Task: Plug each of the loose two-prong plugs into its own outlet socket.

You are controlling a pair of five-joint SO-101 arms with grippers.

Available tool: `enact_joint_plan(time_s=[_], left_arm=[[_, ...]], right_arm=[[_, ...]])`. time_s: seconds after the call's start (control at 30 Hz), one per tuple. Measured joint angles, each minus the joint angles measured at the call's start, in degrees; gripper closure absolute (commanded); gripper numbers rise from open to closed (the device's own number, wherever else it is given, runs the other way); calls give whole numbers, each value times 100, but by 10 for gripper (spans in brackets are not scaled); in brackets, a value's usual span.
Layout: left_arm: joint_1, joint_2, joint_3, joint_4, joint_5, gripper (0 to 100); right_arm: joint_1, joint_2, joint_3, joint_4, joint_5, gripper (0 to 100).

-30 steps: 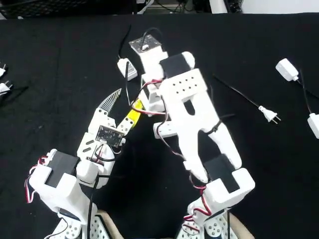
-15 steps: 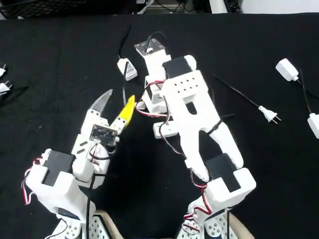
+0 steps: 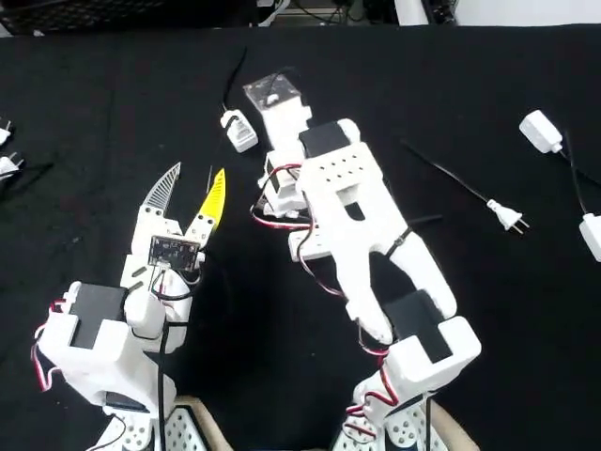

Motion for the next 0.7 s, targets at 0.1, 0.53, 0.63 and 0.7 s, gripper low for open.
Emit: enact_joint_plan(time_s=[0.1, 0.53, 0.63, 0.7], left_arm=[[0, 0, 0, 0, 0, 762], [0, 0, 0, 0, 0, 762], [0, 0, 0, 0, 0, 762], [0, 0, 0, 0, 0, 762]], right_arm=[[-88, 149, -9, -149, 211, 846], [-88, 3262, -2971, 1530, 1442, 849], [-88, 4018, -4026, 1899, 1767, 849], [-62, 4501, -4703, 2057, 1934, 850]])
